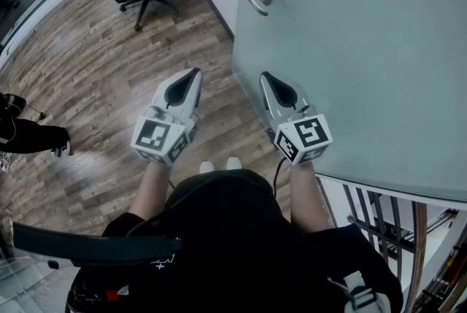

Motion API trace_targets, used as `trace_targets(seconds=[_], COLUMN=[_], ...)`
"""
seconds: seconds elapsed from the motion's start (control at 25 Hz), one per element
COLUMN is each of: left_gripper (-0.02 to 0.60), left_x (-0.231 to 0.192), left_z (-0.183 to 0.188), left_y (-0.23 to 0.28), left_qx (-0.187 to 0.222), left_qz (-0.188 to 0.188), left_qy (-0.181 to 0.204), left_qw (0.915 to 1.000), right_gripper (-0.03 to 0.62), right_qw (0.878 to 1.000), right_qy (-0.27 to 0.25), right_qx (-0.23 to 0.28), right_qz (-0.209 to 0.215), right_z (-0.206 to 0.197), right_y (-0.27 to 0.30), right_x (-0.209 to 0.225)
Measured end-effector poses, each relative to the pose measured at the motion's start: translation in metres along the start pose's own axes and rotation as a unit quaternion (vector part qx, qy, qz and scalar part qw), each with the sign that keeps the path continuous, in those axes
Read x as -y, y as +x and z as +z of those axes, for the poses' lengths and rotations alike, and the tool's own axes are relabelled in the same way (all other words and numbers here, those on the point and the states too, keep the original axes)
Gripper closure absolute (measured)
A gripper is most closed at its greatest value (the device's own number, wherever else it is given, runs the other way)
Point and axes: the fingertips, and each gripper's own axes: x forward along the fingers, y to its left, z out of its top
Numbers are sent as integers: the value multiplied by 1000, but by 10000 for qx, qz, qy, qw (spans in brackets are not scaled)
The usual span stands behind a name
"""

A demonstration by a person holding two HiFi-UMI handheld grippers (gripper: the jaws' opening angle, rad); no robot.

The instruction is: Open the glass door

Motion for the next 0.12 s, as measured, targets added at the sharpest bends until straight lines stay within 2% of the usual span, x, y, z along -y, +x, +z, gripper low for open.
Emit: trace_targets(seconds=[0.12], left_gripper=[581], left_x=[-7], left_z=[2], left_y=[1], left_qx=[22], left_qz=[4], left_qy=[-3], left_qw=[10000], right_gripper=[592], right_qw=[10000], right_qy=[-75], right_qx=[46], right_qz=[-8], right_z=[2], right_y=[5], right_x=[0])
